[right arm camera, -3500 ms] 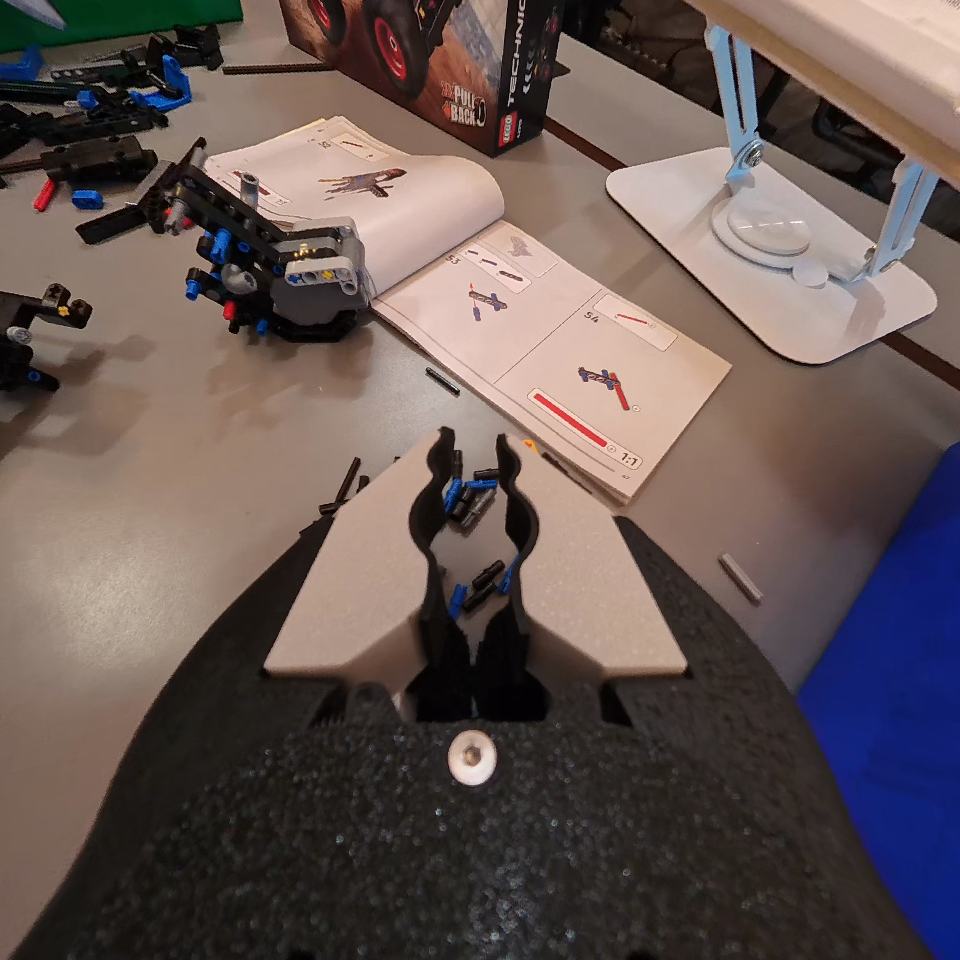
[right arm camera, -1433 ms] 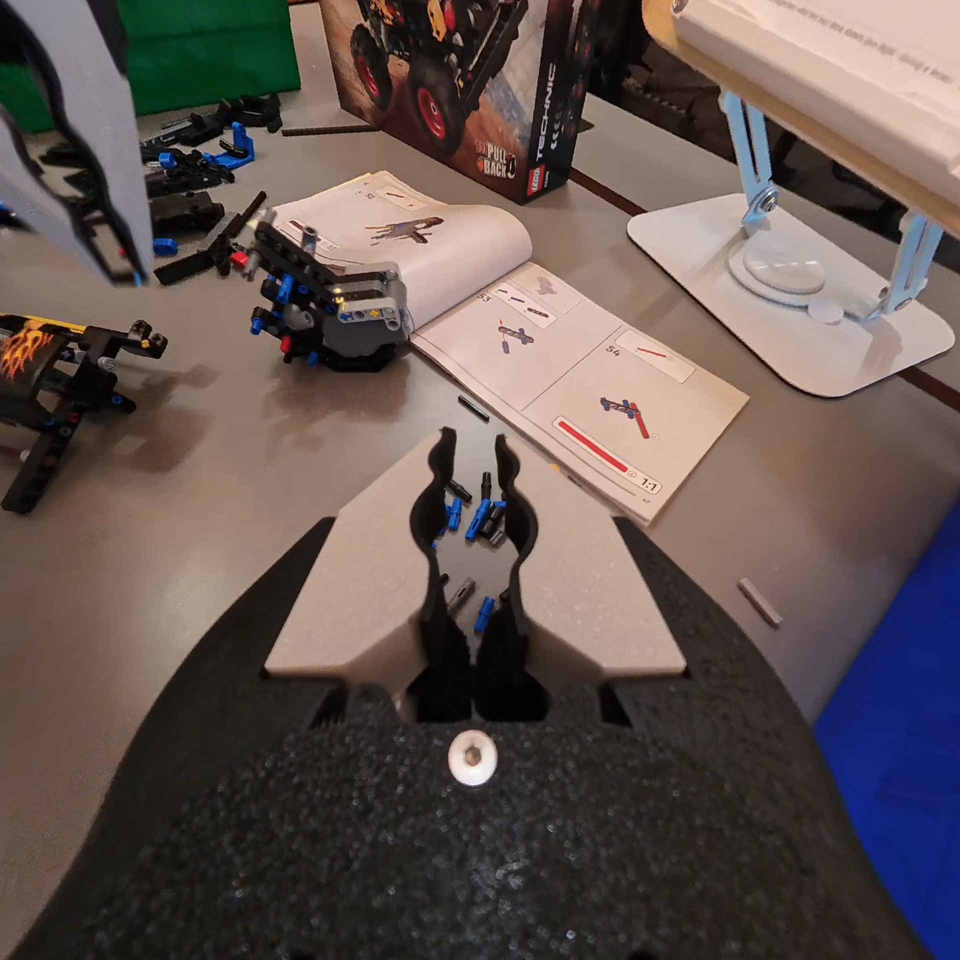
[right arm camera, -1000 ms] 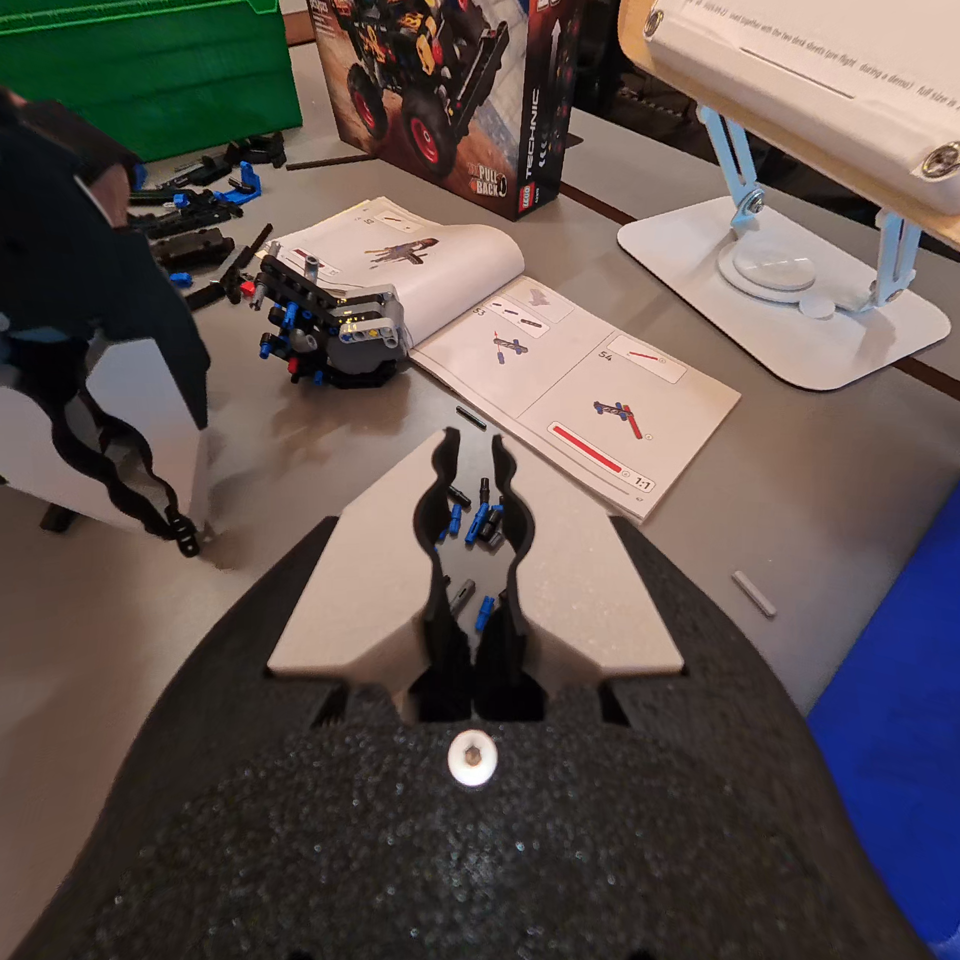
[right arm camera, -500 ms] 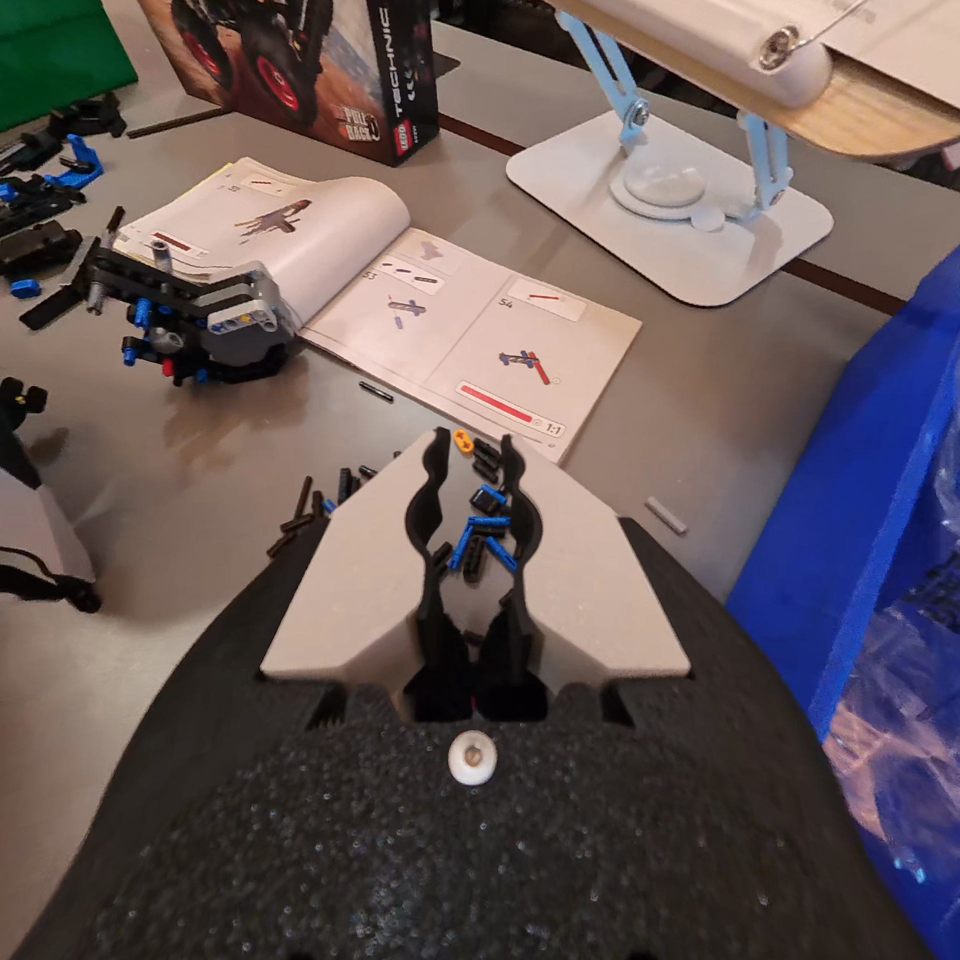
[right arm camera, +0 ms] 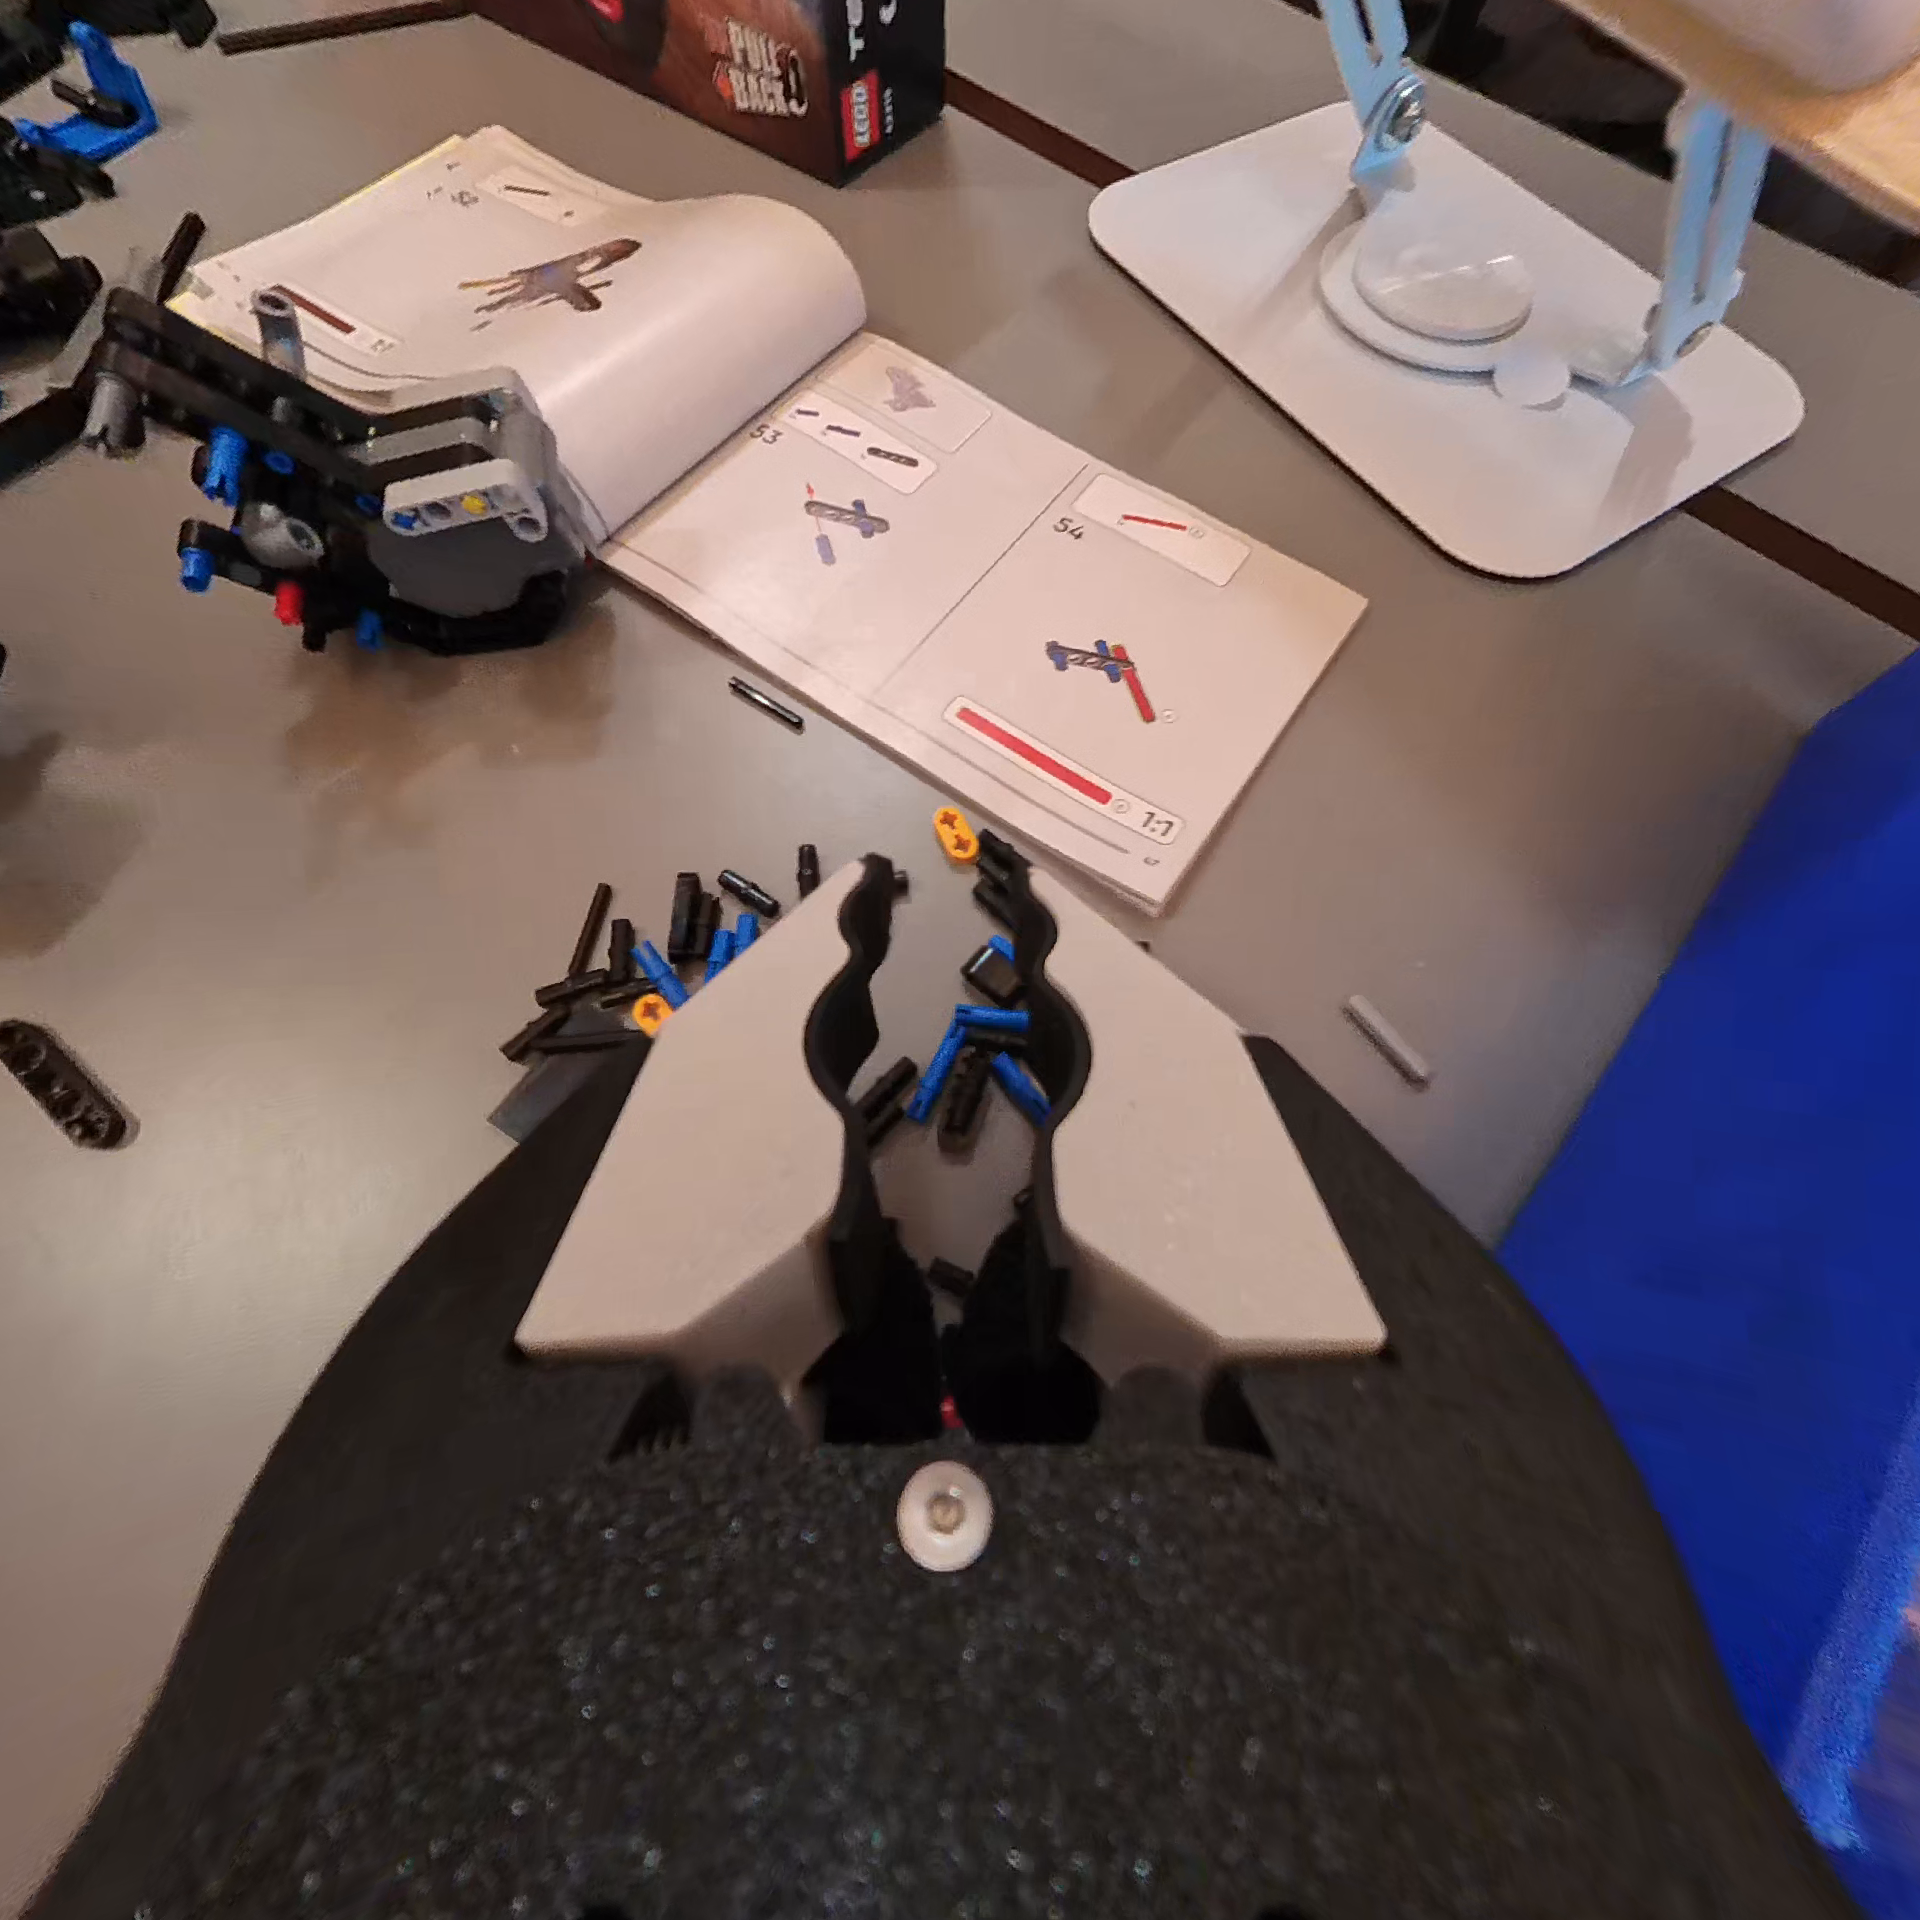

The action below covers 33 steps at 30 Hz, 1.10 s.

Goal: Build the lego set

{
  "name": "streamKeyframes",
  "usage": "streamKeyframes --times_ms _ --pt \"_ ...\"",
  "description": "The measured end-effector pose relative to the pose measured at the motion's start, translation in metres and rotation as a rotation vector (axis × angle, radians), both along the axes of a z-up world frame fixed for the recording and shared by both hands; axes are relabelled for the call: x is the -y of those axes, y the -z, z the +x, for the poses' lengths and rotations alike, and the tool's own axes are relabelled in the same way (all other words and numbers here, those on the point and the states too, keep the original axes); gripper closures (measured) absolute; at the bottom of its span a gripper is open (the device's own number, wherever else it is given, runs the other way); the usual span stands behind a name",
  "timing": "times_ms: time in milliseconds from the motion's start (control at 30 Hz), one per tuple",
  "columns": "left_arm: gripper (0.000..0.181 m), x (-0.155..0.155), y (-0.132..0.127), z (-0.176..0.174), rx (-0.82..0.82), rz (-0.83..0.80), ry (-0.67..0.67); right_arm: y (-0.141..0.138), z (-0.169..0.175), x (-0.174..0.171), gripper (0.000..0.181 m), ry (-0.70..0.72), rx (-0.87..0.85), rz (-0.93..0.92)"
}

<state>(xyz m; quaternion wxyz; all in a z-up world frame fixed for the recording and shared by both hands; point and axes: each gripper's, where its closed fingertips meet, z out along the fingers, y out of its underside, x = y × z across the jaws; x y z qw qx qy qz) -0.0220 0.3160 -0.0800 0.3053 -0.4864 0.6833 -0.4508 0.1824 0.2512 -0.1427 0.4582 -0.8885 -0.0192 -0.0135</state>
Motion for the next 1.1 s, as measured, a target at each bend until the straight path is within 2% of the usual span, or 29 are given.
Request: streamKeyframes --times_ms 133,233,300,400,633,800,867,1100 --pt "0.155 -0.039 0.012 -0.003 0.076 0.105 -0.149 -0.002 -0.011 -0.004 0.163 -0.064 -0.024 0.038" --pt "0.155 -0.061 0.029 -0.007 0.02 0.205 -0.209 -0.006 -0.013 -0.007 0.164 -0.082 -0.051 0.066" --pt "0.159 -0.071 0.036 -0.007 -0.001 0.187 -0.244 -0.007 -0.016 -0.008 0.163 -0.087 -0.041 0.061" --pt "0.159 -0.065 0.038 -0.004 -0.014 0.062 -0.231 -0.007 -0.018 -0.008 0.163 -0.086 -0.003 0.064" --pt "0.159 -0.063 0.045 -0.004 -0.044 0.017 -0.219 -0.003 -0.013 -0.011 0.158 -0.068 -0.046 0.044" --pt "0.159 -0.058 0.039 -0.004 -0.033 -0.086 -0.19 0.01 -0.023 -0.014 0.158 -0.101 -0.127 -0.034" --pt "0.159 -0.056 0.035 -0.005 -0.025 -0.114 -0.181 0.019 -0.02 -0.014 0.158 -0.091 -0.101 -0.084" --pt "0.159 -0.051 0.03 -0.006 -0.009 -0.113 -0.163 0.042 -0.022 -0.013 0.161 -0.108 -0.095 -0.187"
